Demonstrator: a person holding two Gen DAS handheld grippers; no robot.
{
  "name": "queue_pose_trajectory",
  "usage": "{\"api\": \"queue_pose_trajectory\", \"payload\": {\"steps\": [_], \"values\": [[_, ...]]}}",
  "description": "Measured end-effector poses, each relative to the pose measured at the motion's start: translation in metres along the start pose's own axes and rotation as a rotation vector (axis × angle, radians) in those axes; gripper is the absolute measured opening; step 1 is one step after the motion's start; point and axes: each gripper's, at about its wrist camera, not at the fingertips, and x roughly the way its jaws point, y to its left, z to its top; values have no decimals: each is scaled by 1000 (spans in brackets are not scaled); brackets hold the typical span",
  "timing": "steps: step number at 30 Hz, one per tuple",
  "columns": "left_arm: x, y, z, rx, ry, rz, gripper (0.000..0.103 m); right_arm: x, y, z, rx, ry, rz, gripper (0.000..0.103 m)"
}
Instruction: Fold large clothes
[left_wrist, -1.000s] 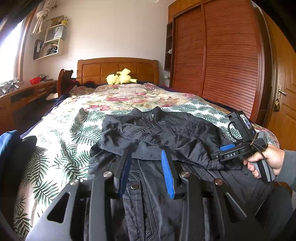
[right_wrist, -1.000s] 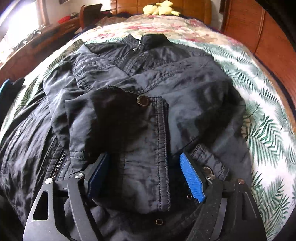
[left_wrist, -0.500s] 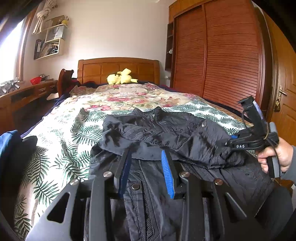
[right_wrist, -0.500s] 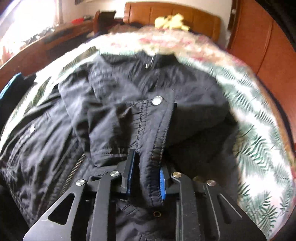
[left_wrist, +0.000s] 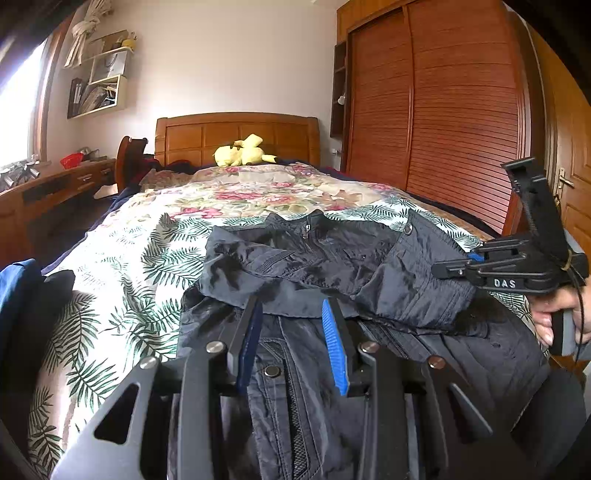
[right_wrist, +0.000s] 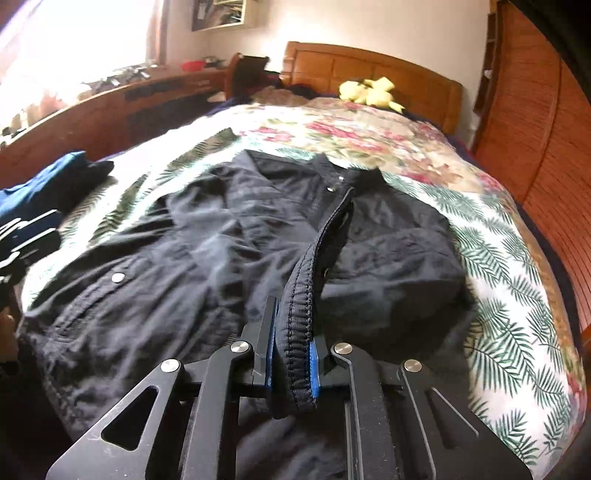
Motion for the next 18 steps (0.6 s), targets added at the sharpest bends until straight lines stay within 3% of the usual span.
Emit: {"api": "queue_pose_trajectory", "payload": {"steps": [8,14,18], "values": [[1,7,1,-21,-1,11,32,-5,36,-5,14,7,143,16],[4,9,0,-31,12,-1,32,-11,53,-17,11,7,222,43],[9,5,-1,-18,26,-12,33,-20,54,-26,-1,-2,234,48]]}}
